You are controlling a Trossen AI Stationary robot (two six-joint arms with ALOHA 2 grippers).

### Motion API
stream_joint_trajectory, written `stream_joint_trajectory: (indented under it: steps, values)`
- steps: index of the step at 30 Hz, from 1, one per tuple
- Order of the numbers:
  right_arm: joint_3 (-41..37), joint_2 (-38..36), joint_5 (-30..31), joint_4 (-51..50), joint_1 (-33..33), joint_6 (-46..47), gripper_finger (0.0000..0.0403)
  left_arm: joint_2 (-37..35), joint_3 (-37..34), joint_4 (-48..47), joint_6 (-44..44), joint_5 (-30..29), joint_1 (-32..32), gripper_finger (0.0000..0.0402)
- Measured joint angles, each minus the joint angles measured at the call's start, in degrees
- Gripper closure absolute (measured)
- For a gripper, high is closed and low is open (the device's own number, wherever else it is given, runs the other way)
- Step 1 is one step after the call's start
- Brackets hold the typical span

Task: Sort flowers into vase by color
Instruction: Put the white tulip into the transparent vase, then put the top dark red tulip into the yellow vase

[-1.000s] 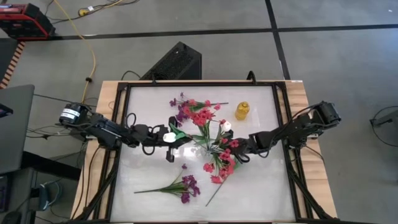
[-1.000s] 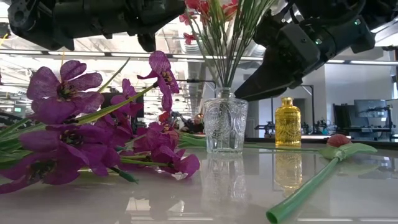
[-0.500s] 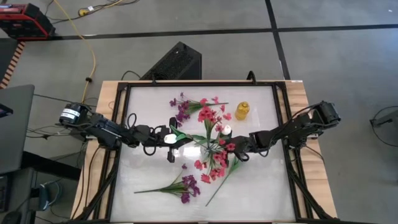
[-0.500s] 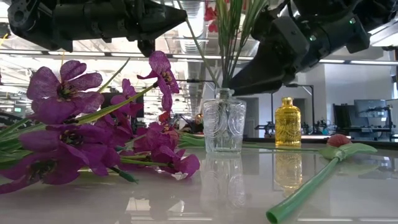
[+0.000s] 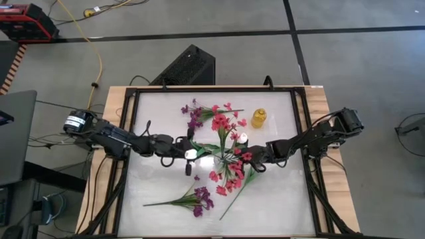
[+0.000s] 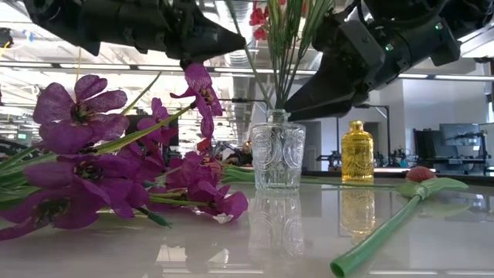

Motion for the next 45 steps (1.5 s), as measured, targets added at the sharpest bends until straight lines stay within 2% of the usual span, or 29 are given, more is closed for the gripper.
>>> stream_joint_trajectory:
  steps: [6,15,34,38,45]
  values:
    - [0.0,0.0,0.02,0.23,0.02,0.95,0.0159,0.0,2.75,-8.91,-0.29,0.0,0.0,0.0401]
    - [0.02,3.98,0.05,7.4,0.77,1.03,0.0159,0.0,2.95,-13.05,-2.12,1.14,0.04,0.0401]
    - [0.0,2.82,0.13,4.87,2.12,0.42,0.0159,0.0,2.95,-13.52,-1.08,1.8,0.07,0.0401]
    - [0.0,2.82,0.15,6.37,2.18,0.4,0.0159,-2.58,2.95,-20.87,0.17,5.0,0.09,0.0401]
    - [0.0,2.82,0.15,7.98,2.19,0.4,0.0159,-11.37,2.95,-37.14,0.11,2.5,0.09,0.0401]
